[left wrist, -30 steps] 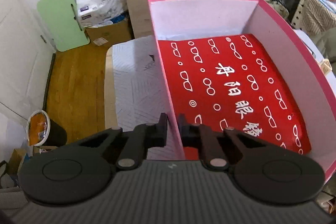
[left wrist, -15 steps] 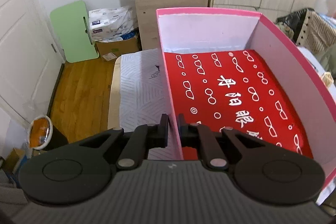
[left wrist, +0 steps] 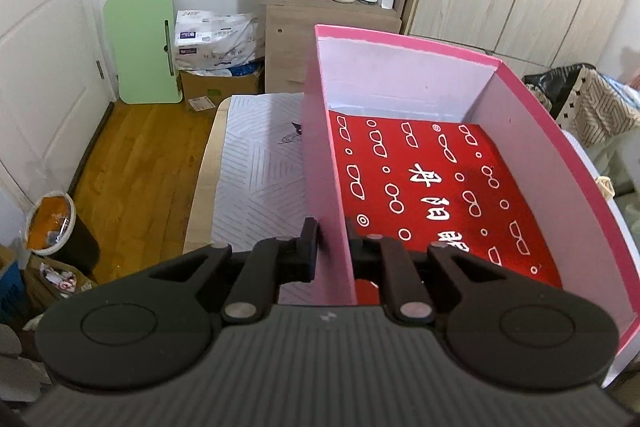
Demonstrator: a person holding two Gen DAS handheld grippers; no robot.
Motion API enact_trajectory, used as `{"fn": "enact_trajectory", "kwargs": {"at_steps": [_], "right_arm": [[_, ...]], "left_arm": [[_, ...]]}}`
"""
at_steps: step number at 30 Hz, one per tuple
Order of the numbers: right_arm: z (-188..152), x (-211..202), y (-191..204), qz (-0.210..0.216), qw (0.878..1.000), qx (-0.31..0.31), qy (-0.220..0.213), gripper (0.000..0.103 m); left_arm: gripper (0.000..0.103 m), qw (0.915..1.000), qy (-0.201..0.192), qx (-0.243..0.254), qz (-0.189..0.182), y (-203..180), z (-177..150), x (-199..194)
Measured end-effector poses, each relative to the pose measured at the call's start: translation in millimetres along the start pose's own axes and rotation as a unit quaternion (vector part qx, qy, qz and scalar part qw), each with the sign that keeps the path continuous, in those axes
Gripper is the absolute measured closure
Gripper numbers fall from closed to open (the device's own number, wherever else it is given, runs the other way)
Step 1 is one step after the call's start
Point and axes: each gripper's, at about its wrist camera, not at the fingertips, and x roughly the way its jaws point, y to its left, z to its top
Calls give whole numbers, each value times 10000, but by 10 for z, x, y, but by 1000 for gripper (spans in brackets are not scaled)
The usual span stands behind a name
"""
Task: Organize rigid objects
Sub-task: 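Carry the white charger into the pink box and open the right tool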
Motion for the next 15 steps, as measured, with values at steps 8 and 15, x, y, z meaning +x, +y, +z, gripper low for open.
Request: {"fn": "enact_trajectory", "kwargs": {"at_steps": [8,15], "right_arm": [[685,1361,249,415,9884,-151,1450,42],[694,2213,223,309,9758,-99,2164,41]], "left_arm": [[91,9998,-142,-168,-6,8,-76,-3],[90,9996,-178,-214,-32,14,-93,2]]}}
